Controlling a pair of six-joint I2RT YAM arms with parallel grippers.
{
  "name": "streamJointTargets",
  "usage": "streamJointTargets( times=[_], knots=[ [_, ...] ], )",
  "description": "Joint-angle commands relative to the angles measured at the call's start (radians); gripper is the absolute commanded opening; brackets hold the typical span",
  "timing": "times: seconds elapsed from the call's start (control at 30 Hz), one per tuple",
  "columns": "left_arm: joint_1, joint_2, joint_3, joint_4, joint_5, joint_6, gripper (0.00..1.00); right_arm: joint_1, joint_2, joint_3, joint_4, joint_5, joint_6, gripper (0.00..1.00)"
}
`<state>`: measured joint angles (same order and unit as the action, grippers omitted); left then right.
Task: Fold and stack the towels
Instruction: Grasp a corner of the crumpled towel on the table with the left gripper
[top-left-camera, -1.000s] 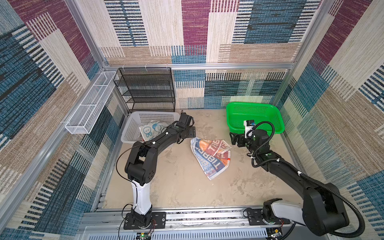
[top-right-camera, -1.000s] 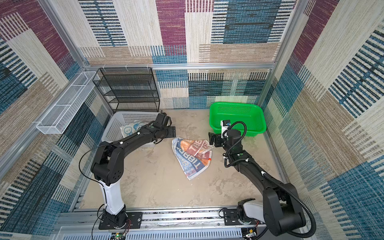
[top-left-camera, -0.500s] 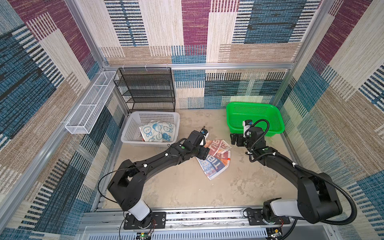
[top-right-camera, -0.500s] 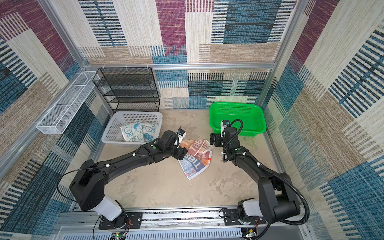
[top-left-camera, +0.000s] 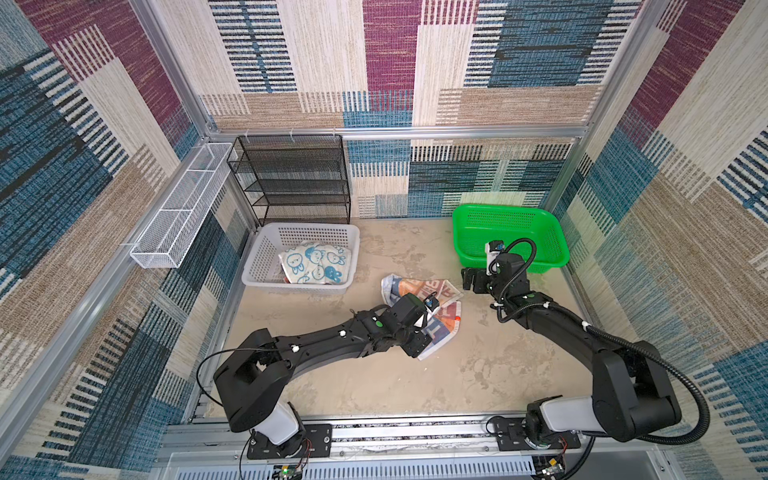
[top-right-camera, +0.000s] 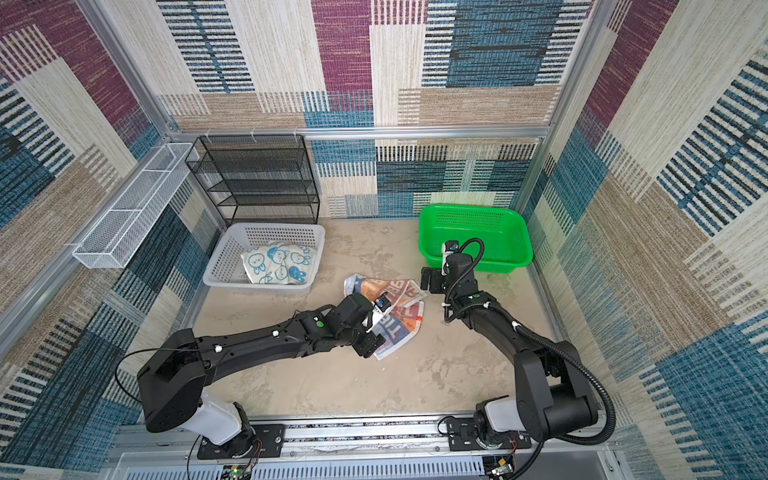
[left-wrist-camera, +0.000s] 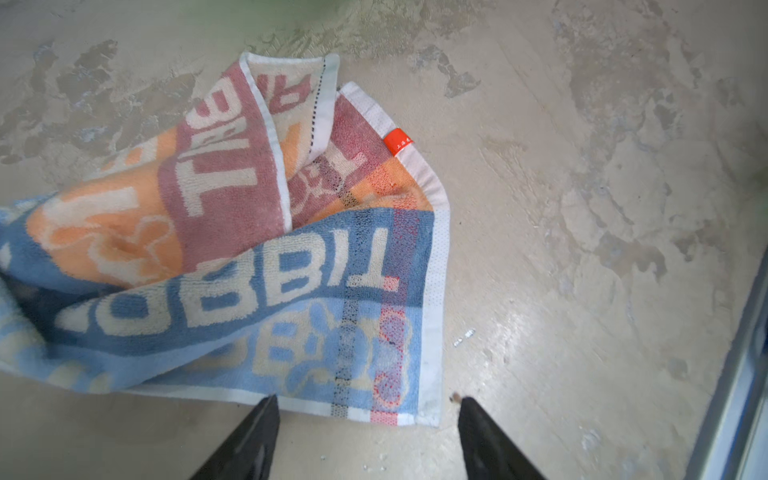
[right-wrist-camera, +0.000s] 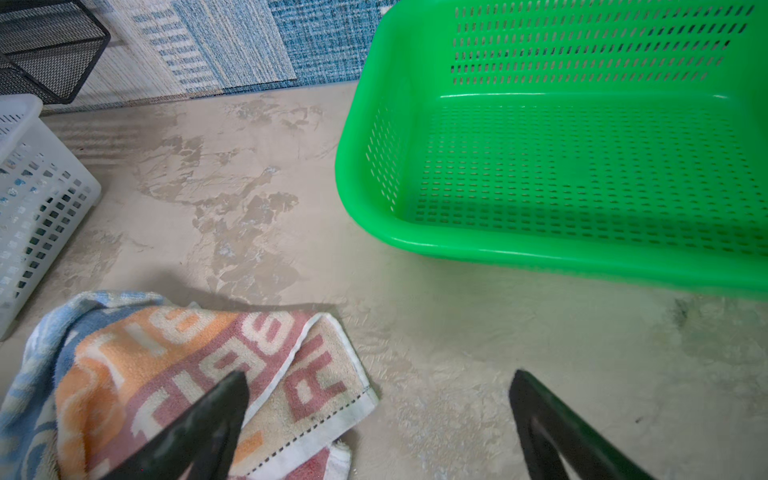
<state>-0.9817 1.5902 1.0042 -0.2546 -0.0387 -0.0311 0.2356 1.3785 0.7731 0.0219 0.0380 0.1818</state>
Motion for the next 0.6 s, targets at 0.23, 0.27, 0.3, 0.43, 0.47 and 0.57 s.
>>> streamJointTargets(
  times=[0.23,0.27,0.3,0.43,0.47,0.57],
  knots=[
    [-0.068,0.151,0.043,-0.079,-0.049,-0.015,0.68,0.0,-0.001,0.008,-0.015,0.013,0.005,1.0],
    [-0.068,0.159,0.046,-0.085,-0.054,-0.015,0.67,0.0,-0.001,0.009,-0.015,0.013,0.005,1.0],
    [-0.069,0.164,0.049,-0.091,-0.056,-0.012,0.67,0.0,-0.001,0.009,-0.015,0.013,0.004,1.0],
    [-0.068,0.194,0.06,-0.106,-0.062,-0.004,0.63,0.001,0.005,0.011,-0.016,0.015,0.002,1.0],
    [-0.068,0.203,0.061,-0.107,-0.063,-0.003,0.6,-0.001,0.007,0.013,-0.017,0.015,0.004,1.0],
    [-0.071,0.227,0.068,-0.121,-0.064,0.003,0.52,0.0,0.017,0.022,-0.022,0.015,0.004,1.0]
  ],
)
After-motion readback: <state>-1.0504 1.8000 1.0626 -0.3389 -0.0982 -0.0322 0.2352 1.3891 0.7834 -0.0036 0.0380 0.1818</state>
